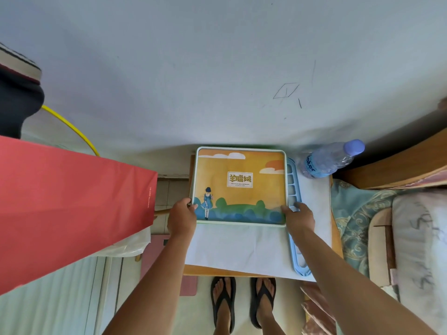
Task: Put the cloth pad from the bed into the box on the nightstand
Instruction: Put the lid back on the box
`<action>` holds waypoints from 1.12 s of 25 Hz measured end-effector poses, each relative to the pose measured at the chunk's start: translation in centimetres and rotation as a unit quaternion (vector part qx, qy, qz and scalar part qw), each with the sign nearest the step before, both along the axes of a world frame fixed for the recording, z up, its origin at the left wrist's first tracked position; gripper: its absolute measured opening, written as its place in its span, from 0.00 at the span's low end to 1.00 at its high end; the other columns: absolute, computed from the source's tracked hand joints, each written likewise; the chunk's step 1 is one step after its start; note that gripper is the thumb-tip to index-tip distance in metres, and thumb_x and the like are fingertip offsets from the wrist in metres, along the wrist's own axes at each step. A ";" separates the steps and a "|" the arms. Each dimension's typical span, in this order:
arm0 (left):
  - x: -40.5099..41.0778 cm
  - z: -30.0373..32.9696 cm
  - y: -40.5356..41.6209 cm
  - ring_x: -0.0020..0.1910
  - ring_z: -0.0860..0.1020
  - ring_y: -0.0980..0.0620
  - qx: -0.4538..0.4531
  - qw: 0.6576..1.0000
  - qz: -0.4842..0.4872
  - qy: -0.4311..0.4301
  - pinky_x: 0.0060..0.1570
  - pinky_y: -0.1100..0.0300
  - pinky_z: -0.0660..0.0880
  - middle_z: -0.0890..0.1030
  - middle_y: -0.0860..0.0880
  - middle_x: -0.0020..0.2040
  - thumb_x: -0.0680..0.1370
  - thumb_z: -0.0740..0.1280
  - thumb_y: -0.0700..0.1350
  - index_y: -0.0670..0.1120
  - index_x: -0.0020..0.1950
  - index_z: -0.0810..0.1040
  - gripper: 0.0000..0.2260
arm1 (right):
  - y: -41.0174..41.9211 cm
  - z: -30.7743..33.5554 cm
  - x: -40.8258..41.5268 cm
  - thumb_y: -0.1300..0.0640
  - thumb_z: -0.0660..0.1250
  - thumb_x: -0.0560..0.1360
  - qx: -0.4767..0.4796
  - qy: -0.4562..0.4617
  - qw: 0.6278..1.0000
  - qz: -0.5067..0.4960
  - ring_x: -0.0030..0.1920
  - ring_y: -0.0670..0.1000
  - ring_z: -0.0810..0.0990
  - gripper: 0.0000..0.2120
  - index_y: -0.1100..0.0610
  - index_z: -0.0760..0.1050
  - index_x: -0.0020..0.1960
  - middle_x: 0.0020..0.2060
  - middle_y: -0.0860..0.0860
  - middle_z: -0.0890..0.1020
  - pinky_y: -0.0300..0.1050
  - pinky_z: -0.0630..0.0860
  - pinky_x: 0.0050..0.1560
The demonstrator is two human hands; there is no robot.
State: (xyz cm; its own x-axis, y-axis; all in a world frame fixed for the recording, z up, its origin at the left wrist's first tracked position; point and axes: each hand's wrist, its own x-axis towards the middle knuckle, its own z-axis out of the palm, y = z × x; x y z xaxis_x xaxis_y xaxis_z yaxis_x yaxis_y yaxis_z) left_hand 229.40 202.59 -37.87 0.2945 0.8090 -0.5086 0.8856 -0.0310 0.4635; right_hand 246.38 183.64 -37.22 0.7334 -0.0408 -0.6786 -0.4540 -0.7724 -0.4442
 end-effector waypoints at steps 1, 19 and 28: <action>0.1 0.1 0.1 0.52 0.79 0.41 0.001 1.000 -0.003 0.010 0.45 0.55 0.72 0.82 0.39 0.55 0.78 0.64 0.40 0.38 0.60 0.76 0.11 | -0.4 -0.1 0.3 0.53 0.66 0.76 0.017 0.026 0.999 -0.013 0.51 0.60 0.77 0.18 0.60 0.74 0.63 0.55 0.58 0.80 0.55 0.76 0.59; 1.1 0.0 1.6 0.34 0.73 0.44 -0.060 0.996 0.007 0.070 0.33 0.60 0.62 0.76 0.43 0.30 0.76 0.67 0.39 0.39 0.32 0.74 0.13 | -0.6 -0.6 1.5 0.53 0.65 0.76 -0.036 0.033 0.996 0.078 0.44 0.60 0.79 0.12 0.61 0.81 0.49 0.43 0.60 0.83 0.46 0.74 0.45; 3.6 0.2 2.2 0.53 0.77 0.42 0.012 0.986 -0.096 0.137 0.45 0.54 0.72 0.78 0.40 0.55 0.81 0.58 0.50 0.38 0.57 0.74 0.16 | 0.6 -0.5 0.8 0.47 0.54 0.80 0.034 -0.026 0.994 0.102 0.49 0.58 0.77 0.20 0.62 0.73 0.59 0.53 0.59 0.79 0.51 0.74 0.49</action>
State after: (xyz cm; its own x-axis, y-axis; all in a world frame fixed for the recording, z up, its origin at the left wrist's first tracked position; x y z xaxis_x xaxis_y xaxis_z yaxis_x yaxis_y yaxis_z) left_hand 233.02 204.79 -37.64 0.2980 0.7645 -0.5716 0.9541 -0.2193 0.2042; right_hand 247.22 184.19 -37.69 0.7554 0.1575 -0.6361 -0.2656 -0.8137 -0.5170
